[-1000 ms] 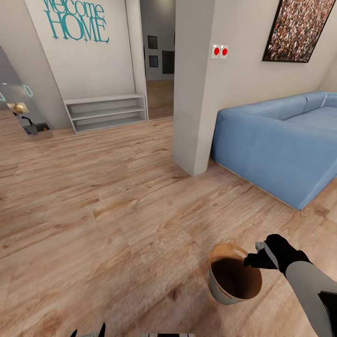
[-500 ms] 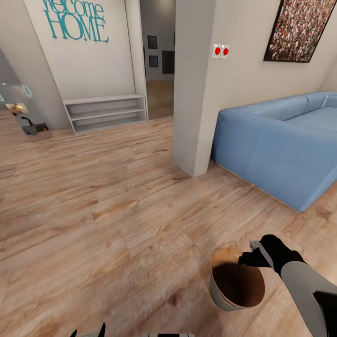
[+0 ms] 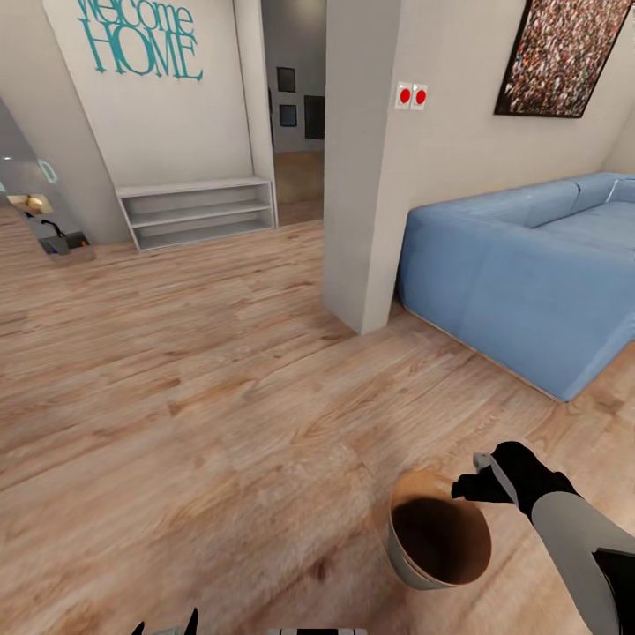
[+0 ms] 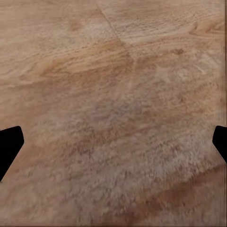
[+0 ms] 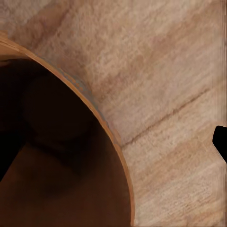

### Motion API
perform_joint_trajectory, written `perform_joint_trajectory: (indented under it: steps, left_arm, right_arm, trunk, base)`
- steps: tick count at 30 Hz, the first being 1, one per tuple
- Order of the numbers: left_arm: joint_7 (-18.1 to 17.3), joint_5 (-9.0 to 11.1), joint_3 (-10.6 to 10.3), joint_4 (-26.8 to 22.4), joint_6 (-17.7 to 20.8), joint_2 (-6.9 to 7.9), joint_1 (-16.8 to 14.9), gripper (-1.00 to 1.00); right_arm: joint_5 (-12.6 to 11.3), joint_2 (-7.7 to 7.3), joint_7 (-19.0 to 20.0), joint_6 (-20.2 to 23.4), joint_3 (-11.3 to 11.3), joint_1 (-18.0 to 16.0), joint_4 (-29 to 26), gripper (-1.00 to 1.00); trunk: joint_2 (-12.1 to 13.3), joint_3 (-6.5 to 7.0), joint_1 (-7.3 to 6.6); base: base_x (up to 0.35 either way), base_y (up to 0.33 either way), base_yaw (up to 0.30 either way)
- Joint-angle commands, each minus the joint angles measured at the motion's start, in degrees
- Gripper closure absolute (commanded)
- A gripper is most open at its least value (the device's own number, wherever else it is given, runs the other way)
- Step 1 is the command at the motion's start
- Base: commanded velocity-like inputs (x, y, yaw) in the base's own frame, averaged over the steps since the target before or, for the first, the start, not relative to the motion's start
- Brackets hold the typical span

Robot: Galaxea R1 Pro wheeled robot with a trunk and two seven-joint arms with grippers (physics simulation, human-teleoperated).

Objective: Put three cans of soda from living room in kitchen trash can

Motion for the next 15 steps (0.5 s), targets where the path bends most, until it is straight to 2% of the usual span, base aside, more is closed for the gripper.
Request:
perform_joint_trajectory:
  steps: [1, 15]
  left_arm:
    - [0.02, 0.01, 0.0, 0.0, -0.02, 0.0, -0.01, -1.0]
    - [0.01, 0.15, 0.32, -0.08, -0.06, 0.0, 0.06, -1.0]
  right_arm:
    - [0.01, 0.05, 0.0, 0.0, 0.0, 0.02, -0.02, -1.0]
    - [0.0, 0.38, -0.15, -0.01, 0.1, 0.06, -0.06, -1.0]
  trunk:
    - [0.0, 0.0, 0.0]
    - [0.0, 0.0, 0.0]
  base:
    - [0.001, -0.138, 0.0]
    - [0.0, -0.029, 0.0]
